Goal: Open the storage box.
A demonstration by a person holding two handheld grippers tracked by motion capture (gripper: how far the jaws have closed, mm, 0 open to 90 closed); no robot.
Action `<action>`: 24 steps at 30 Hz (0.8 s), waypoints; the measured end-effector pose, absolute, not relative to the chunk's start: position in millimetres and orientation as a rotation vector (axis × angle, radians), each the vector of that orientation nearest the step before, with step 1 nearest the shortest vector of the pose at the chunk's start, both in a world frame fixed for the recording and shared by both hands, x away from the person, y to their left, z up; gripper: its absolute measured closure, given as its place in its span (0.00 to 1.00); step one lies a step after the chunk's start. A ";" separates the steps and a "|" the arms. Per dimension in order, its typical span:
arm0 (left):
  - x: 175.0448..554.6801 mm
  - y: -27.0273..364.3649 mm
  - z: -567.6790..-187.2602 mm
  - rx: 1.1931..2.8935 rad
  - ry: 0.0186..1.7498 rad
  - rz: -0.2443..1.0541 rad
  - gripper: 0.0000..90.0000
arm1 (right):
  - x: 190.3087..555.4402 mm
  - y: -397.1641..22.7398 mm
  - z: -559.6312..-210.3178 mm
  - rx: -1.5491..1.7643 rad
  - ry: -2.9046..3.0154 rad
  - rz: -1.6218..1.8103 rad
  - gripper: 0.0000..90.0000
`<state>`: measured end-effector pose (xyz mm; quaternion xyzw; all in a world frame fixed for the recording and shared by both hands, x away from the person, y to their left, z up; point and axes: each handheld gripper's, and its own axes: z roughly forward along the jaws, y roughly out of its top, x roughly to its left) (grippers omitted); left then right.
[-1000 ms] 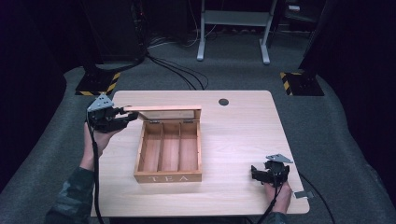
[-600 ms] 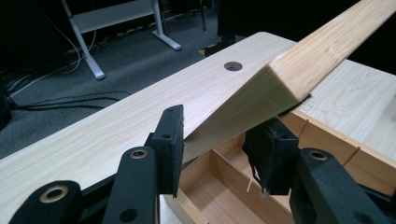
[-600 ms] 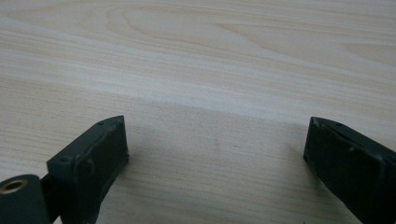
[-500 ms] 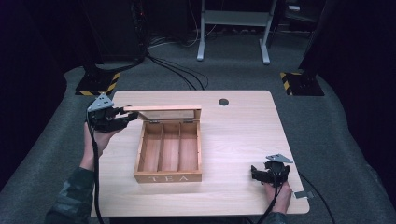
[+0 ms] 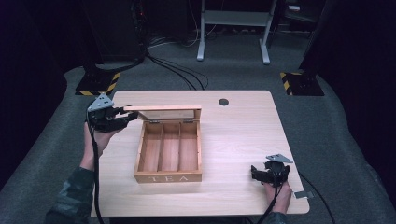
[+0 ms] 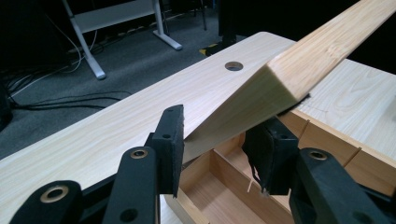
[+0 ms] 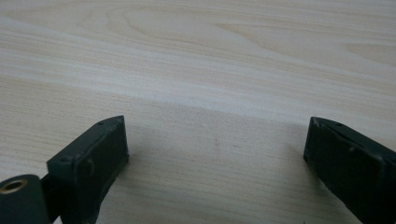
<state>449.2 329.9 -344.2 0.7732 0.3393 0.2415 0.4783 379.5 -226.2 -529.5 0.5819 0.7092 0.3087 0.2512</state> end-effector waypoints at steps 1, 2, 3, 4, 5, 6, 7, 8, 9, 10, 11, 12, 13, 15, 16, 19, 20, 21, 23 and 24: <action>449.2 329.6 -344.4 1.883 0.829 0.593 0.64 | 379.5 -226.2 -529.5 1.583 1.929 0.840 0.06; 449.2 329.7 -344.3 1.884 0.829 0.592 0.65 | 379.5 -226.3 -529.5 1.583 1.931 0.840 0.06; 449.2 329.6 -344.3 1.884 0.829 0.593 0.65 | 379.5 -226.3 -529.5 1.583 1.931 0.840 0.06; 449.2 329.5 -344.3 1.883 0.829 0.595 0.65 | 379.5 -226.3 -529.5 1.583 1.930 0.840 0.06; 449.1 329.5 -344.3 1.885 0.828 0.596 0.65 | 379.5 -226.3 -529.5 1.583 1.931 0.840 0.06; 449.1 329.5 -344.3 1.885 0.828 0.596 0.65 | 379.2 -226.0 -529.3 1.589 1.929 0.838 0.06; 449.0 329.5 -344.4 1.884 0.828 0.595 0.65 | 379.5 -226.3 -529.5 1.583 1.930 0.840 0.06; 448.8 329.4 -344.4 1.884 0.830 0.593 0.65 | 379.5 -226.2 -529.5 1.583 1.929 0.840 0.06; 448.7 329.3 -344.5 1.884 0.831 0.594 0.65 | 379.5 -226.3 -529.5 1.582 1.931 0.840 0.06; 448.6 329.3 -344.5 1.884 0.831 0.593 0.65 | 379.5 -226.3 -529.5 1.583 1.930 0.841 0.06; 448.3 329.2 -344.6 1.885 0.830 0.594 0.65 | 379.5 -226.3 -529.5 1.583 1.930 0.840 0.06; 447.9 329.3 -344.6 1.888 0.829 0.593 0.65 | 379.5 -226.3 -529.5 1.583 1.931 0.840 0.06; 447.5 329.2 -344.9 1.888 0.827 0.595 0.65 | 379.5 -226.3 -529.5 1.583 1.930 0.840 0.06; 445.9 329.1 -345.7 1.889 0.826 0.597 0.65 | 379.5 -226.3 -529.5 1.583 1.930 0.840 0.06; 444.8 328.8 -346.6 1.886 0.825 0.605 0.65 | 379.5 -226.3 -529.5 1.583 1.931 0.840 0.06; 440.2 328.4 -349.2 1.887 0.822 0.611 0.65 | 379.5 -226.3 -529.5 1.582 1.931 0.840 0.06; 438.8 328.6 -350.4 1.889 0.817 0.618 0.64 | 379.4 -226.3 -529.5 1.583 1.931 0.840 0.06; 437.3 328.5 -351.5 1.886 0.818 0.613 0.64 | 379.4 -226.2 -529.5 1.583 1.930 0.840 0.06; 434.8 328.3 -353.3 1.885 0.816 0.619 0.64 | 379.5 -226.1 -529.5 1.584 1.929 0.839 0.06; 434.8 328.3 -353.3 1.885 0.816 0.619 0.64 | 379.4 -226.1 -529.5 1.584 1.929 0.839 0.06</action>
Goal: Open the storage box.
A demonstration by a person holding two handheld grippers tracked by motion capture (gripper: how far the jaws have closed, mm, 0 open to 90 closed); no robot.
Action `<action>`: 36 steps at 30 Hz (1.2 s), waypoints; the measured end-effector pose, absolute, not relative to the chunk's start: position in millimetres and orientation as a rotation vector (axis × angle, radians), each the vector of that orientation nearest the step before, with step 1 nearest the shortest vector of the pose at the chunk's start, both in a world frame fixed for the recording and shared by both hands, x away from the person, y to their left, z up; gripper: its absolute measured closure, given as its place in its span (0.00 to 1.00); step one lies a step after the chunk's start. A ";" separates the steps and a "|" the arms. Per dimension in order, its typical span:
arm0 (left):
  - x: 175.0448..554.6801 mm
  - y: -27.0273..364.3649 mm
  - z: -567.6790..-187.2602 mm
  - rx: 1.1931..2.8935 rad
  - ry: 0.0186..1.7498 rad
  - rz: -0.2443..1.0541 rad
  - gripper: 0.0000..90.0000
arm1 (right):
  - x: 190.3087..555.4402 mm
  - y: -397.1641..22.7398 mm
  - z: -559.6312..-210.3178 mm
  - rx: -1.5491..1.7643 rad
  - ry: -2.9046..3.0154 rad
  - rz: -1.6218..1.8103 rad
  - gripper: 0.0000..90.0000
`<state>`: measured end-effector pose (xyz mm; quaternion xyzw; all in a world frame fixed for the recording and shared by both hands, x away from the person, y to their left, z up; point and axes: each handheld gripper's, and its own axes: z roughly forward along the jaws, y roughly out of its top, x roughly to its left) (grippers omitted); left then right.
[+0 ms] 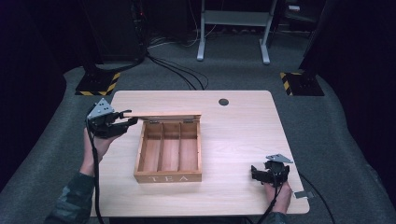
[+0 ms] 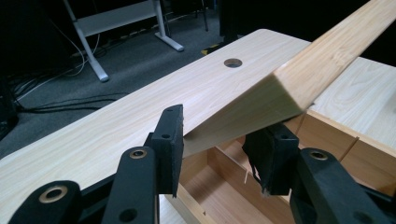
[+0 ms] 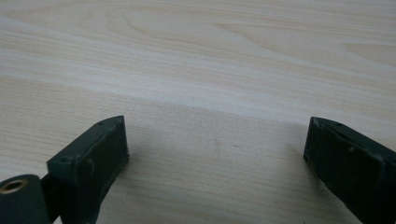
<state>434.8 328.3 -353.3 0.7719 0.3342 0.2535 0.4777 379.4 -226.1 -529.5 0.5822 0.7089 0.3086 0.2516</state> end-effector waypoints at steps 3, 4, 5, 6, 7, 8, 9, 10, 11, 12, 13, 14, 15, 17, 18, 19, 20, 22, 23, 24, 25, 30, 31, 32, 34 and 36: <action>427.8 327.6 -358.6 1.878 0.814 0.633 0.64 | 379.4 -226.1 -529.5 1.584 1.928 0.839 0.06; 425.6 327.5 -360.4 1.876 0.814 0.638 0.64 | 379.4 -226.1 -529.5 1.584 1.928 0.840 0.06; 423.2 327.2 -362.4 1.872 0.813 0.643 0.64 | 379.4 -226.1 -529.5 1.584 1.928 0.839 0.06; 420.7 326.8 -364.4 1.871 0.813 0.649 0.64 | 379.3 -226.0 -529.5 1.586 1.927 0.839 0.06; 418.7 326.4 -365.9 1.869 0.813 0.655 0.64 | 379.3 -226.0 -529.5 1.587 1.927 0.839 0.06; 416.1 326.2 -367.7 1.875 0.809 0.662 0.64 | 379.3 -226.0 -529.5 1.586 1.927 0.839 0.06; 413.3 325.6 -369.8 1.876 0.810 0.665 0.63 | 379.1 -225.8 -529.3 1.593 1.927 0.836 0.06; 410.8 325.4 -371.9 1.878 0.807 0.669 0.63 | 379.2 -225.9 -529.4 1.591 1.927 0.837 0.06; 408.0 324.9 -374.5 1.882 0.805 0.672 0.63 | 379.3 -226.0 -529.5 1.587 1.927 0.838 0.06; 405.4 324.6 -376.2 1.890 0.805 0.679 0.63 | 379.4 -226.1 -529.5 1.585 1.928 0.839 0.06; 403.5 323.9 -378.1 1.885 0.805 0.686 0.63 | 379.1 -225.7 -529.3 1.594 1.925 0.837 0.06; 400.9 323.7 -380.1 1.892 0.802 0.694 0.63 | 379.1 -225.8 -529.3 1.593 1.926 0.837 0.06; 398.5 323.3 -382.5 1.891 0.801 0.697 0.63 | 379.1 -225.7 -529.3 1.594 1.925 0.836 0.06; 393.0 322.6 -388.5 1.889 0.801 0.705 0.63 | 379.4 -226.1 -529.5 1.584 1.928 0.839 0.06; 391.4 322.8 -390.3 1.895 0.799 0.706 0.62 | 379.1 -225.7 -529.3 1.594 1.925 0.836 0.06; 389.4 323.0 -393.0 1.894 0.800 0.703 0.62 | 379.1 -225.8 -529.3 1.593 1.926 0.836 0.07; 387.7 322.7 -395.7 1.889 0.802 0.702 0.62 | 379.1 -225.8 -529.3 1.593 1.926 0.836 0.07; 383.6 323.0 -401.2 1.890 0.809 0.697 0.61 | 379.0 -225.7 -529.3 1.593 1.926 0.836 0.07; 382.4 323.1 -403.3 1.883 0.811 0.695 0.61 | 379.0 -225.7 -529.3 1.593 1.926 0.836 0.07; 381.0 323.3 -405.8 1.881 0.815 0.691 0.61 | 379.0 -225.7 -529.3 1.594 1.924 0.836 0.07; 379.7 323.4 -408.5 1.878 0.817 0.688 0.61 | 379.1 -225.7 -529.3 1.593 1.925 0.836 0.07; 372.4 323.3 -421.7 1.852 0.834 0.683 0.60 | 379.0 -225.7 -529.3 1.594 1.924 0.836 0.07; 371.1 323.4 -424.5 1.852 0.836 0.680 0.59 | 379.0 -225.7 -529.3 1.594 1.924 0.836 0.07; 369.7 323.3 -427.6 1.846 0.842 0.677 0.59 | 379.1 -225.7 -529.3 1.594 1.924 0.837 0.07; 367.1 323.8 -433.9 1.842 0.850 0.665 0.58 | 379.0 -225.7 -529.3 1.595 1.924 0.836 0.07; 365.2 324.4 -440.8 1.844 0.853 0.649 0.58 | 379.0 -225.7 -529.3 1.593 1.925 0.836 0.07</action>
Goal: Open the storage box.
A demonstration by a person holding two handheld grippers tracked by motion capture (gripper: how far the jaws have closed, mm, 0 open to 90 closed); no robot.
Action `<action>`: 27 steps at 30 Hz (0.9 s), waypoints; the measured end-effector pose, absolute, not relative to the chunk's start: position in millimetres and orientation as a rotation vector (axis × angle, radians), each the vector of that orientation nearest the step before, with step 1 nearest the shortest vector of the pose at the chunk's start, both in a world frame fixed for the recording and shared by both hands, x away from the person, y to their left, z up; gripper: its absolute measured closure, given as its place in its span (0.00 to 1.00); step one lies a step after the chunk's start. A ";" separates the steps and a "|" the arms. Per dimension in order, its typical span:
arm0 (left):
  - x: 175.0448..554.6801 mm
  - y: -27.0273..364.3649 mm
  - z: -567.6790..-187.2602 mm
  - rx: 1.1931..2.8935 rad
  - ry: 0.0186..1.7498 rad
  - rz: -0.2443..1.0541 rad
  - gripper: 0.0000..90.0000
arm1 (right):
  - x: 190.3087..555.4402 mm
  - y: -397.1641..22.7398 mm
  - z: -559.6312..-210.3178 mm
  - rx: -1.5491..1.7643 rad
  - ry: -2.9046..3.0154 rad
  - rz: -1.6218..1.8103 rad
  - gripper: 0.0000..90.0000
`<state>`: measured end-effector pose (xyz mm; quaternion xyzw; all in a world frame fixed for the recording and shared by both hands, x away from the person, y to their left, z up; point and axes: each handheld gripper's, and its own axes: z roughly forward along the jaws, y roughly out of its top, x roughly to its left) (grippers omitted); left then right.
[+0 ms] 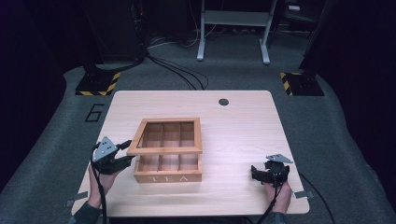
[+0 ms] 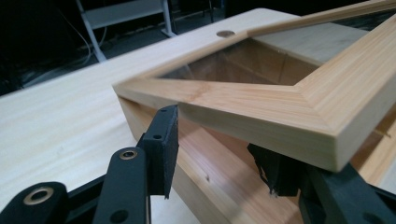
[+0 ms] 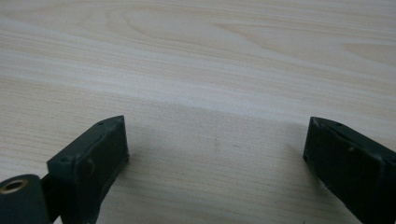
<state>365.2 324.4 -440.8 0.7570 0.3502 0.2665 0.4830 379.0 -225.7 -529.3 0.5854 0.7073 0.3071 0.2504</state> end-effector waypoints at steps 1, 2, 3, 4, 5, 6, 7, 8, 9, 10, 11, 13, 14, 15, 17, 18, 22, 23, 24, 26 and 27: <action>364.0 324.1 -444.5 1.840 0.860 0.640 0.58 | 379.0 -225.7 -529.3 1.594 1.924 0.837 0.07; 363.3 324.2 -448.4 1.841 0.866 0.631 0.58 | 379.0 -225.7 -529.3 1.594 1.924 0.836 0.07; 362.2 324.4 -453.5 1.841 0.871 0.622 0.58 | 379.0 -225.7 -529.3 1.594 1.925 0.836 0.07; 361.8 324.6 -456.8 1.839 0.874 0.614 0.58 | 379.0 -225.6 -529.2 1.595 1.924 0.834 0.07; 361.4 324.8 -460.9 1.843 0.878 0.600 0.58 | 379.0 -225.7 -529.2 1.595 1.924 0.834 0.07; 361.0 324.5 -465.0 1.844 0.884 0.589 0.58 | 379.0 -225.7 -529.2 1.595 1.925 0.835 0.07; 360.8 325.0 -468.4 1.854 0.885 0.580 0.58 | 379.0 -225.7 -529.2 1.595 1.924 0.835 0.07; 360.8 325.2 -471.4 1.859 0.887 0.571 0.58 | 379.0 -225.7 -529.3 1.594 1.925 0.834 0.07; 360.5 325.3 -474.0 1.859 0.889 0.566 0.58 | 379.0 -225.7 -529.2 1.595 1.925 0.834 0.07; 360.3 325.5 -476.8 1.862 0.892 0.558 0.57 | 379.0 -225.7 -529.2 1.595 1.925 0.834 0.07; 360.2 325.5 -478.4 1.861 0.896 0.549 0.57 | 379.0 -225.7 -529.2 1.595 1.924 0.834 0.07; 359.9 325.9 -481.5 1.869 0.900 0.533 0.57 | 379.0 -225.6 -529.2 1.595 1.924 0.834 0.07; 359.9 326.3 -483.1 1.875 0.899 0.525 0.57 | 379.0 -225.7 -529.2 1.595 1.924 0.834 0.07; 359.8 326.5 -485.0 1.873 0.905 0.521 0.56 | 379.0 -225.7 -529.2 1.595 1.925 0.834 0.07; 359.2 328.1 -489.3 1.877 0.911 0.494 0.54 | 379.0 -225.7 -529.2 1.595 1.925 0.835 0.07; 359.0 328.9 -490.5 1.867 0.915 0.476 0.52 | 379.0 -225.7 -529.2 1.595 1.924 0.835 0.07; 356.9 329.5 -490.7 1.876 0.910 0.472 0.49 | 379.0 -225.7 -529.3 1.595 1.924 0.835 0.07; 356.9 330.1 -490.5 1.878 0.909 0.471 0.48 | 379.0 -225.7 -529.2 1.595 1.925 0.835 0.07; 356.8 330.4 -490.4 1.871 0.918 0.469 0.48 | 379.0 -225.7 -529.2 1.595 1.924 0.834 0.07; 355.6 332.1 -489.2 1.871 0.923 0.466 0.46 | 378.9 -225.6 -529.2 1.595 1.924 0.834 0.07; 355.1 332.7 -488.7 1.872 0.921 0.471 0.45 | 379.0 -225.7 -529.2 1.594 1.925 0.834 0.07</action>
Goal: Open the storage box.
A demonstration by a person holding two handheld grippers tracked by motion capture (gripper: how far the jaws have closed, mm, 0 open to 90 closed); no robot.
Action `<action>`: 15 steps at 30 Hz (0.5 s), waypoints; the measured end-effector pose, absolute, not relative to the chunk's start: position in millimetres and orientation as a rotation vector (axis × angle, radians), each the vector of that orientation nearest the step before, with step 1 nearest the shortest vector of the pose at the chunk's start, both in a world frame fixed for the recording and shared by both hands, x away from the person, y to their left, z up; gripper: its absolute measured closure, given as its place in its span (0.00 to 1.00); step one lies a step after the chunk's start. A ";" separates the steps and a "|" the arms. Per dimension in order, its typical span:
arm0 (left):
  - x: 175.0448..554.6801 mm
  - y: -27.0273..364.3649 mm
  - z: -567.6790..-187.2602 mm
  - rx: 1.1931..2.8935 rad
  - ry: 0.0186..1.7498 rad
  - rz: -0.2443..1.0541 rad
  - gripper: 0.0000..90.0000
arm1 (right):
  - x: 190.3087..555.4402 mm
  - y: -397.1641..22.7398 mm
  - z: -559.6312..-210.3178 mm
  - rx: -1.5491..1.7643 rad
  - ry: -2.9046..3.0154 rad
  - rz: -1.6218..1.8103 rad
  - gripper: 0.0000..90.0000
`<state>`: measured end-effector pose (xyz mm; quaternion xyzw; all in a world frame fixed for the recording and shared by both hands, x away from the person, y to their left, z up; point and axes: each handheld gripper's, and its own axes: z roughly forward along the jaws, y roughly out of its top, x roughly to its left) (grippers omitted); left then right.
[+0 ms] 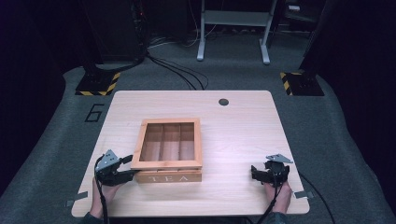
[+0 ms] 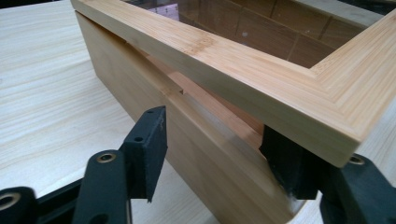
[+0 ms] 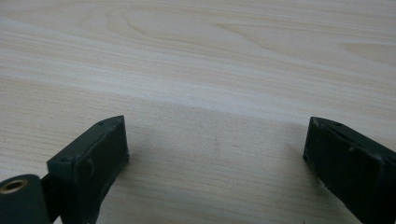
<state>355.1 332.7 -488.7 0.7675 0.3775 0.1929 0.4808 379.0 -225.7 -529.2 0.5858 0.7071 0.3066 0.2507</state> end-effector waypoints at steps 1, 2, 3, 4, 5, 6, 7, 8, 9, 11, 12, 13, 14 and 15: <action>354.2 333.6 -487.3 1.879 0.925 0.472 0.44 | 379.0 -225.7 -529.2 1.594 1.926 0.834 0.07; 353.7 333.9 -486.8 1.879 0.927 0.472 0.43 | 378.9 -225.7 -529.3 1.594 1.925 0.834 0.07; 353.7 334.0 -486.8 1.875 0.927 0.469 0.43 | 378.9 -225.7 -529.3 1.594 1.924 0.834 0.07; 354.1 334.4 -486.5 1.876 0.928 0.470 0.43 | 379.0 -225.7 -529.3 1.594 1.925 0.834 0.07; 354.3 334.9 -485.6 1.882 0.936 0.466 0.41 | 378.9 -225.6 -529.3 1.595 1.924 0.834 0.07; 354.4 335.1 -485.5 1.880 0.938 0.463 0.40 | 379.0 -225.6 -529.2 1.595 1.924 0.834 0.07; 354.8 336.3 -484.9 1.889 0.932 0.463 0.39 | 379.0 -225.7 -529.2 1.595 1.924 0.834 0.07; 354.4 336.5 -484.8 1.881 0.941 0.456 0.38 | 379.0 -225.6 -529.2 1.595 1.924 0.835 0.07; 354.4 337.0 -484.4 1.884 0.941 0.453 0.38 | 378.9 -225.7 -529.2 1.594 1.925 0.834 0.07; 354.1 338.0 -483.4 1.886 0.941 0.457 0.37 | 378.9 -225.6 -529.3 1.595 1.924 0.834 0.07; 353.9 338.8 -482.9 1.887 0.944 0.446 0.36 | 378.9 -225.7 -529.2 1.595 1.925 0.834 0.07; 353.9 339.2 -483.0 1.876 0.945 0.439 0.36 | 378.9 -225.6 -529.2 1.595 1.924 0.834 0.07; 353.7 340.8 -482.0 1.887 0.942 0.432 0.35 | 379.0 -225.6 -529.2 1.595 1.924 0.834 0.07; 353.2 341.7 -481.5 1.886 0.948 0.429 0.34 | 379.0 -225.6 -529.2 1.595 1.924 0.834 0.07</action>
